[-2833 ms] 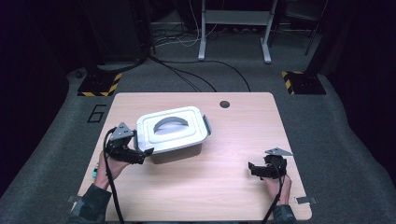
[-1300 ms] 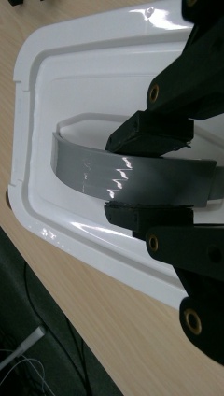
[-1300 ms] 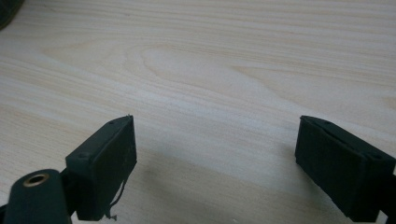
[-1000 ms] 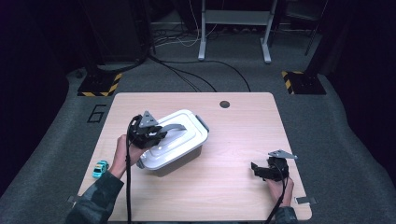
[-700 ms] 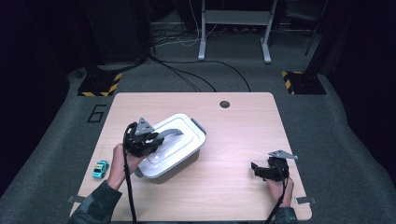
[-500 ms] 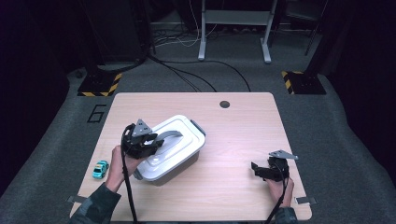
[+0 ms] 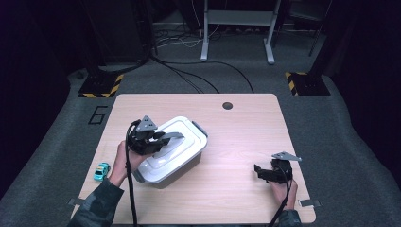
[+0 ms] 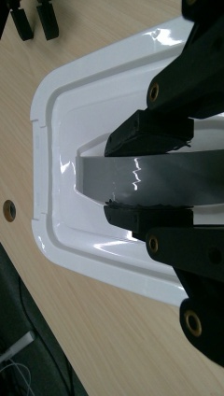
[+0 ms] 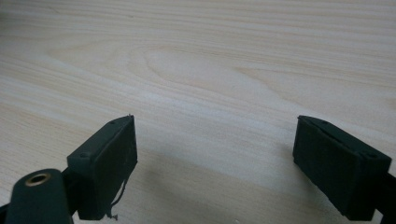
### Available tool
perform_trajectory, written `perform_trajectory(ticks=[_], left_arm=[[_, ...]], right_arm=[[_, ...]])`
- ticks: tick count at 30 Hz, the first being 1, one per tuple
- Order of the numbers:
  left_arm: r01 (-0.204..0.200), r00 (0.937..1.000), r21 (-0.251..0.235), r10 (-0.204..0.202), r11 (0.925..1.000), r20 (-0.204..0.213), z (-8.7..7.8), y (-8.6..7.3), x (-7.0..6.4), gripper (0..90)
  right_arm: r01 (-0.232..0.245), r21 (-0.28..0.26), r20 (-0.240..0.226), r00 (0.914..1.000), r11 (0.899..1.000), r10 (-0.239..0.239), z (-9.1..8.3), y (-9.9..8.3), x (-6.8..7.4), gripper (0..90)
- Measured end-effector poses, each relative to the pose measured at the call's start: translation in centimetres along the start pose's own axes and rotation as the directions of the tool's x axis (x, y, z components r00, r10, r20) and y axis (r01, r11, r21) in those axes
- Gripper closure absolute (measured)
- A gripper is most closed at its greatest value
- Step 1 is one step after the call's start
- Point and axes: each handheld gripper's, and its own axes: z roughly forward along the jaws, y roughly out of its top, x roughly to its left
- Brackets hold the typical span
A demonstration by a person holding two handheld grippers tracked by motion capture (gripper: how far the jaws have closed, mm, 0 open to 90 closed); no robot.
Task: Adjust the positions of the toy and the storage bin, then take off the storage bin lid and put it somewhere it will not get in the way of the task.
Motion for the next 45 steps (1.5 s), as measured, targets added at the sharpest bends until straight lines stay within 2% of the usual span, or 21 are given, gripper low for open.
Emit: perform_trajectory(ticks=[3, 11, 27, 28, 30, 31, 34, 37, 42, 45], left_arm=[[0.002, 0.9998, -0.004, -0.002, 1.0, -0.018, -0.4, -0.4, 0.0, 66.6], [0.007, 0.9994, -0.015, -0.007, 0.9999, -0.033, -1.4, -1.4, -0.4, 66.6], [0.017, 0.9991, -0.018, -0.018, 0.9997, -0.038, -2.9, -2.6, -1.0, 65.9], [0.019, 0.9988, -0.012, -0.019, 0.9997, -0.045, -2.9, -2.5, -1.1, 63.1], [0.024, 0.9982, -0.013, -0.024, 0.9996, -0.055, -2.9, -2.5, -1.1, 50.3], [0.028, 0.9981, -0.012, -0.029, 0.9995, -0.055, -2.9, -2.5, -1.0, 46.6], [0.027, 0.9981, -0.01, -0.028, 0.9996, -0.055, -2.8, -2.5, -0.9, 43.9], [0.035, 0.9986, -0.004, -0.035, 0.9994, -0.04, -2.5, -2.6, -0.8, 47.0], [0.039, 0.9989, -0.007, -0.039, 0.9992, -0.025, -2.2, -2.8, -0.7, 66.2], [0.035, 0.9991, -0.001, -0.035, 0.9994, -0.022, -2.3, -2.7, -0.8, 66.7]], right_arm=[[0.0, -0.001, 0.003, 1.0, 1.0, 0.0, 0.0, 0.0, 0.0, 13.0], [-0.002, -0.005, 0.01, 1.0, 1.0, 0.002, -0.1, 0.0, 0.1, 13.0], [0.01, -0.005, 0.014, 0.9999, 1.0, -0.009, -0.1, 0.0, 0.1, 13.1], [0.011, -0.005, 0.016, 0.9998, 1.0, -0.011, 0.0, -0.1, 0.1, 13.1], [0.011, -0.004, 0.014, 0.9998, 1.0, -0.011, 0.0, 0.0, 0.1, 13.1], [0.01, -0.005, 0.014, 0.9999, 1.0, -0.01, -0.1, 0.0, 0.1, 13.1], [0.009, -0.003, 0.012, 0.9999, 1.0, -0.009, -0.1, 0.0, 0.1, 13.1], [0.008, -0.006, 0.01, 0.9999, 1.0, -0.008, -0.1, -0.1, 0.1, 13.3], [0.012, -0.007, 0.01, 0.9999, 1.0, -0.012, -0.1, -0.1, 0.1, 13.3], [0.013, -0.008, 0.012, 0.9999, 1.0, -0.012, -0.1, -0.1, 0.1, 13.3]])
